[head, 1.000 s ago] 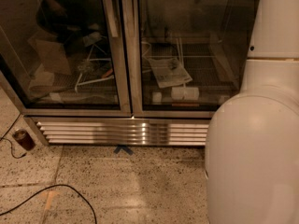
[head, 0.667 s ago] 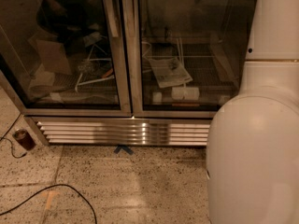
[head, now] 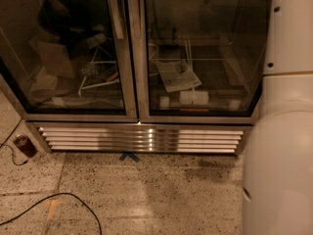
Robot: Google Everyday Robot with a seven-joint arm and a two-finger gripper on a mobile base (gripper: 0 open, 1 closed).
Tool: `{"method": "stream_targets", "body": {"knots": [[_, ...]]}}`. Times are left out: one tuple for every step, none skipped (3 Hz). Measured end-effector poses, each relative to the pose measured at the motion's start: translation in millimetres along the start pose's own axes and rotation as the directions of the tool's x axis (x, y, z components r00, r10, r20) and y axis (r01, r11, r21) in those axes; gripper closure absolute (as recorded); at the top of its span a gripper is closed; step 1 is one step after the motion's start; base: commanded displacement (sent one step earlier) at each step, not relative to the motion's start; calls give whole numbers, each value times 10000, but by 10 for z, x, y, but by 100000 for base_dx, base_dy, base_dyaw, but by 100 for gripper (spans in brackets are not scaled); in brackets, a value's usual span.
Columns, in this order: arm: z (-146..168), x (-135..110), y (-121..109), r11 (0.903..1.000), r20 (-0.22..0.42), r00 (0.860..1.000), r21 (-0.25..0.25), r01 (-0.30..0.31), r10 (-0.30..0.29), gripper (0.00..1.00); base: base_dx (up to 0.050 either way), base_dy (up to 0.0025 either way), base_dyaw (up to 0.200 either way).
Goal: Pick orange can from middle drawer and place on counter
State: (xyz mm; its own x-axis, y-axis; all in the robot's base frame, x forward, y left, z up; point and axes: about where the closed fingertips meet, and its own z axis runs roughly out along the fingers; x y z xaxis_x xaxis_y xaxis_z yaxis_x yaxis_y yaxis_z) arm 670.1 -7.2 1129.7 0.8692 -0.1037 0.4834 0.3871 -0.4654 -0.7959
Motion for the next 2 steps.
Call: {"method": "stream_targets", "body": {"knots": [[-428, -153, -291, 9997, -560, 9984, 219, -106, 119, 0, 0, 0, 0], [-692, -339, -409, 9970, -1235, 9906, -565, 520, -587, 0, 0, 0, 0]]}}
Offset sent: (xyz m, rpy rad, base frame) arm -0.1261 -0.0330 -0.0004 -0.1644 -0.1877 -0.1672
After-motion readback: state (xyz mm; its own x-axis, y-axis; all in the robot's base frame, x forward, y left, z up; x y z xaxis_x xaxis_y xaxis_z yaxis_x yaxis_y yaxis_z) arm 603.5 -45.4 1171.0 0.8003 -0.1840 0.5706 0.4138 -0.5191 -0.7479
